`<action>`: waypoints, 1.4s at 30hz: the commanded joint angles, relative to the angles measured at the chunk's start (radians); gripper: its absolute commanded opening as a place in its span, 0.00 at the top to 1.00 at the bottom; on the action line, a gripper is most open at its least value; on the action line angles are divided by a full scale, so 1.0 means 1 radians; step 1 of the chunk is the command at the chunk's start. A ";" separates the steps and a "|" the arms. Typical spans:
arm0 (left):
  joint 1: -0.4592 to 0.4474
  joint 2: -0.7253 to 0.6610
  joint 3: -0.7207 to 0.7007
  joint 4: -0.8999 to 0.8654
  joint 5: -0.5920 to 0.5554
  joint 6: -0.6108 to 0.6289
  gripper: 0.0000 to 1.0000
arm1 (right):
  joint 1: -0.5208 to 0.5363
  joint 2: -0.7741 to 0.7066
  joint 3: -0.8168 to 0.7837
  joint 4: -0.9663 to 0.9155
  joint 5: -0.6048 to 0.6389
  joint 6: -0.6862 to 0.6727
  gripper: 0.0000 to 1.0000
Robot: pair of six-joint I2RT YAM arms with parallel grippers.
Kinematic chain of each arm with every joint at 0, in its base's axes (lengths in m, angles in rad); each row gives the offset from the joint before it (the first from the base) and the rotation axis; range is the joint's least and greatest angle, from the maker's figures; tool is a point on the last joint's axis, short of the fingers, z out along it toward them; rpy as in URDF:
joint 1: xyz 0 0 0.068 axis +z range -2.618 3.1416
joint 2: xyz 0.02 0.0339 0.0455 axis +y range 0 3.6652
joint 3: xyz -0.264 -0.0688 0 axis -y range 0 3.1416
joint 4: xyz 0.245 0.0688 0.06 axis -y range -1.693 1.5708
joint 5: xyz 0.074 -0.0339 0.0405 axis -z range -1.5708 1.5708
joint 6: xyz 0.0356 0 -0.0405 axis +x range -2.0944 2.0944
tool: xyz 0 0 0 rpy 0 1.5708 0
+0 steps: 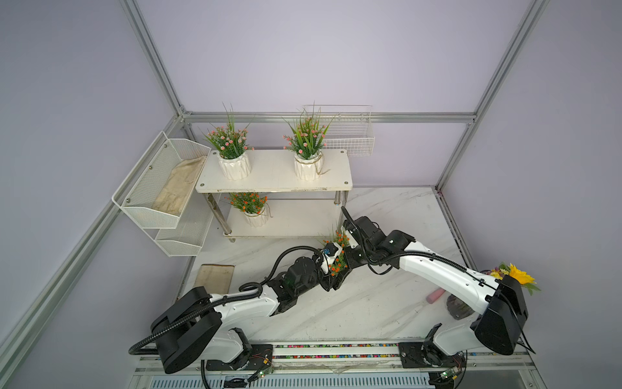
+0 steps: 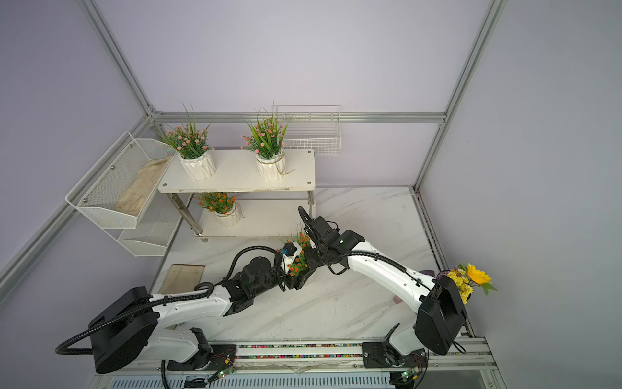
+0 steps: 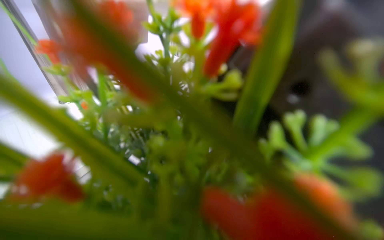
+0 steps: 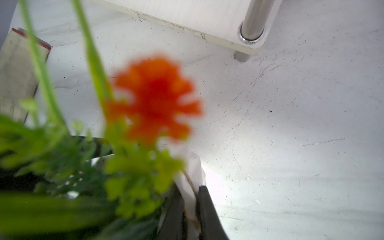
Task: Place the baby's breath potted plants on the rack by color
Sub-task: Pick up the baby's breath potted plant from the center of the board, then place the baby's breath potted plant on the rack.
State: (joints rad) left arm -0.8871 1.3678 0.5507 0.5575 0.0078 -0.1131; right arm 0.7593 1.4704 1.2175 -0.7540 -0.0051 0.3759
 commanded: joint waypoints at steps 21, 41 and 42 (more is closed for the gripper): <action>0.011 0.190 -0.099 0.207 -0.279 -0.089 0.75 | 0.007 -0.049 -0.072 0.226 0.028 0.062 0.71; 0.092 -0.010 0.039 0.015 -0.357 0.002 0.82 | -0.116 -0.303 -0.108 0.106 0.116 0.081 0.68; 0.101 -0.007 0.055 0.008 -0.352 0.008 0.82 | -0.117 -0.303 -0.110 0.105 0.116 0.081 0.68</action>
State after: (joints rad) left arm -0.8112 1.4036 0.5095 0.4843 -0.3428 -0.1333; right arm 0.6495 1.1820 1.1240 -0.6216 0.0971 0.4435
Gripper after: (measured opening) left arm 0.819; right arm 0.318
